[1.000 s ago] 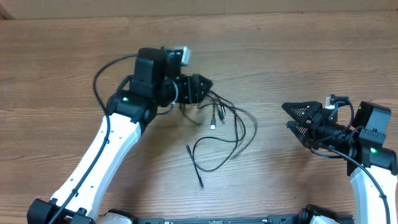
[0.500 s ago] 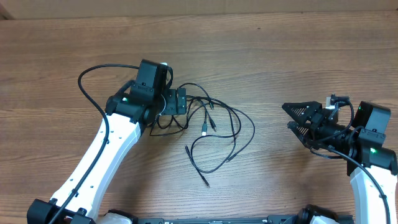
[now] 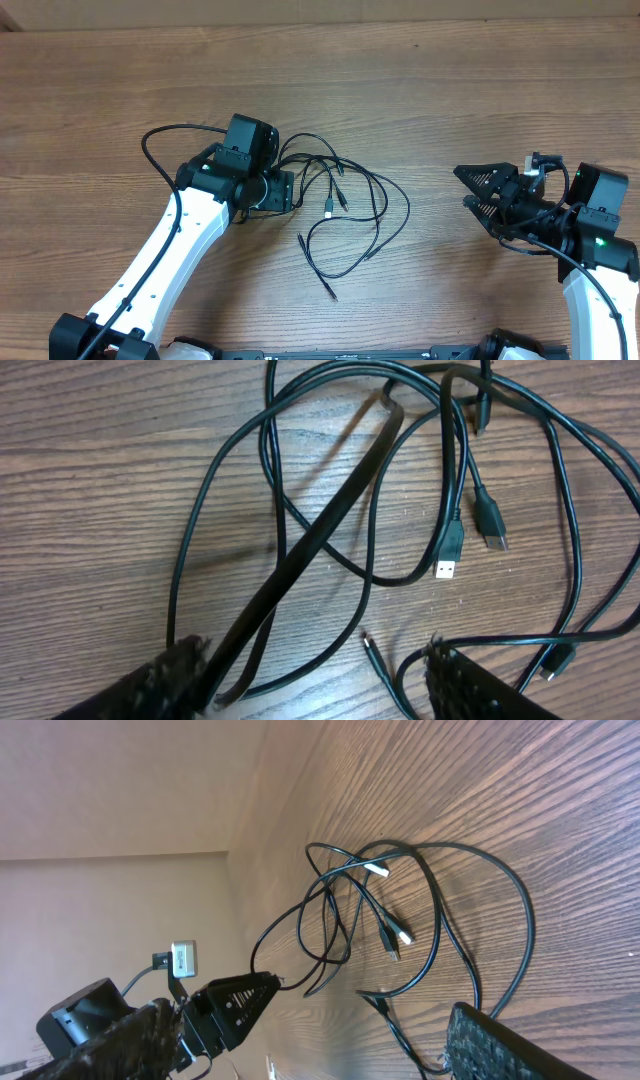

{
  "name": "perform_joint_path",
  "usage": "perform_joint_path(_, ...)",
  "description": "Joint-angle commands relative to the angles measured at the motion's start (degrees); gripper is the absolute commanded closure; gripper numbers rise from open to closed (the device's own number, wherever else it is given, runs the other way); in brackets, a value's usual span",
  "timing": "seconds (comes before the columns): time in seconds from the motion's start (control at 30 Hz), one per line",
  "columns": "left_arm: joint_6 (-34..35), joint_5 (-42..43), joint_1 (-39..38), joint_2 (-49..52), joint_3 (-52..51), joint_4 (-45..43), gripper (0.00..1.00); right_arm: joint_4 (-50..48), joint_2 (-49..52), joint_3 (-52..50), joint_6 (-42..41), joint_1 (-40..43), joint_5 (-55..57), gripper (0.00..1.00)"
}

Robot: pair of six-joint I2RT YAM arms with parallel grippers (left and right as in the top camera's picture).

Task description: Untangle cables

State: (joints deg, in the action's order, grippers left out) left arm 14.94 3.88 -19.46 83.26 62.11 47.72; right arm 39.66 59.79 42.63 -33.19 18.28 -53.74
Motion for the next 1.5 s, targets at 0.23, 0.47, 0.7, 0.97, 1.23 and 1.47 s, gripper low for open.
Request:
perform_joint_path(0.23,-0.39,-0.02,-0.07,0.79,-0.90,-0.87,0.34,-0.07,-0.09,0.20,0.72,-0.22,0.13,0.16)
perform_joint_path(0.47,-0.33,1.75,-0.07,7.98,-0.90,-4.92,0.96,0.13,-0.09,0.20,0.70,-0.22,1.20,0.16)
perform_joint_path(0.7,-0.15,12.87,-0.07,4.81,4.37,-5.33,0.96,0.13,-0.09,0.20,0.72,-0.22,1.20,0.14)
perform_joint_path(0.97,-0.20,22.93,-0.07,-4.02,19.56,-7.56,0.96,0.61,-0.09,0.20,0.70,-0.22,4.68,0.08)
perform_joint_path(1.23,-0.15,24.30,-0.07,-11.04,34.05,-17.59,0.96,0.83,-0.09,0.20,0.72,-0.22,4.85,0.07)
perform_joint_path(1.47,-12.48,37.77,-0.07,-13.79,35.67,-25.66,0.96,1.14,-0.09,0.20,0.81,-0.24,4.79,0.06)
